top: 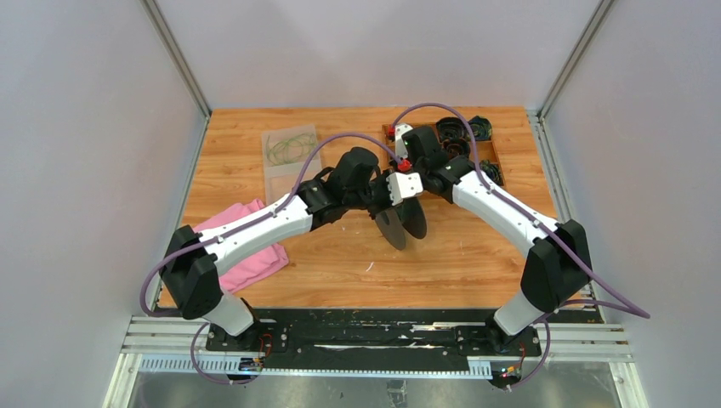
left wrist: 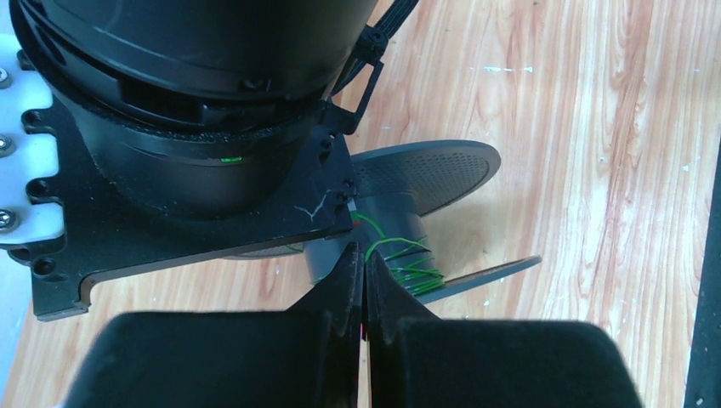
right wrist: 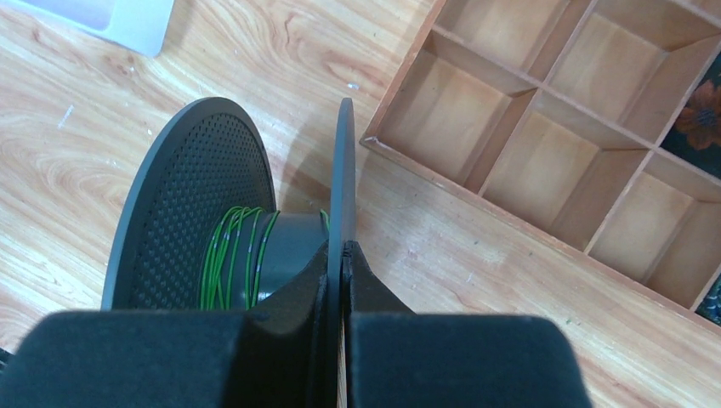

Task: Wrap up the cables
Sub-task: Wrap the cable around the cable reel.

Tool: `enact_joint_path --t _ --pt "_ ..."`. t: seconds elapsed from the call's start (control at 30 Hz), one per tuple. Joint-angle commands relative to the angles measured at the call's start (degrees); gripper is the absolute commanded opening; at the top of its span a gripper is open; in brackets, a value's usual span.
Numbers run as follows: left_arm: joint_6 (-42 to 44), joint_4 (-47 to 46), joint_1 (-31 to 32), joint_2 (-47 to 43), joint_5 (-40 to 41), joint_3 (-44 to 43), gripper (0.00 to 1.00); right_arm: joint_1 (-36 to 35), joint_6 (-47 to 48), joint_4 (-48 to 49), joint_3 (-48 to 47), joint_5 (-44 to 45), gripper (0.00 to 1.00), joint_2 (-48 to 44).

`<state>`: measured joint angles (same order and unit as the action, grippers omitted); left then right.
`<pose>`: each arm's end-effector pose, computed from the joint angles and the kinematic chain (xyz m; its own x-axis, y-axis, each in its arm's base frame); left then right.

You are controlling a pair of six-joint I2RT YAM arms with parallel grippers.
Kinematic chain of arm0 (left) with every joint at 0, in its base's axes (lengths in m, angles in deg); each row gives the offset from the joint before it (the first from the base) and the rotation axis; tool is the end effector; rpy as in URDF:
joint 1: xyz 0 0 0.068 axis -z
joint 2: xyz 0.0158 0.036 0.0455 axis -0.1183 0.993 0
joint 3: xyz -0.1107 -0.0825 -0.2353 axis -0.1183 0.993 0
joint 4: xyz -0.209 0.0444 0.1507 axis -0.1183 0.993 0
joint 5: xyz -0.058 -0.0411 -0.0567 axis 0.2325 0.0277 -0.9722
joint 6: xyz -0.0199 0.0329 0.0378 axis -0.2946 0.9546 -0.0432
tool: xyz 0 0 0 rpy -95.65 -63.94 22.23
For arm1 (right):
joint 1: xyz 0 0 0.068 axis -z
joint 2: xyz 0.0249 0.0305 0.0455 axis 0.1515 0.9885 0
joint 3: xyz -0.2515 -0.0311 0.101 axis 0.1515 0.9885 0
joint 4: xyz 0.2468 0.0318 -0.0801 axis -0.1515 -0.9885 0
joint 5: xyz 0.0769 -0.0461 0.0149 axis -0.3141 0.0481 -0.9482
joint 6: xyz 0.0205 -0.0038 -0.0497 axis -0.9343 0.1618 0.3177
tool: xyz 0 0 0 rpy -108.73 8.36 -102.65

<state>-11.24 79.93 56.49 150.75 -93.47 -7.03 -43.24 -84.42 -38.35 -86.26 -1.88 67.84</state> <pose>0.2233 -0.2768 0.3211 0.1252 0.5569 -0.8211 0.9258 0.2320 0.2985 0.2959 0.2042 0.3089 -0.5475 -0.3006 -0.7809 -0.5428 0.8379 0.0580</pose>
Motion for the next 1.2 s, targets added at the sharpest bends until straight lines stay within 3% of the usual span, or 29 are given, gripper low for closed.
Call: enact_joint_path --t 0.0,0.67,1.17 --pt "-2.4 -5.8 0.7 0.2 -1.3 3.6 0.0 -1.6 1.0 2.2 0.8 -0.8 0.01 0.5" --pt "-1.5 -6.6 0.7 0.8 -1.9 5.4 0.0 1.2 1.9 -0.5 -0.9 -5.0 0.01 0.7" --pt "6.1 14.2 0.7 2.6 -1.6 -5.4 0.0 3.9 -5.1 1.6 0.0 -20.9 0.01 4.4"
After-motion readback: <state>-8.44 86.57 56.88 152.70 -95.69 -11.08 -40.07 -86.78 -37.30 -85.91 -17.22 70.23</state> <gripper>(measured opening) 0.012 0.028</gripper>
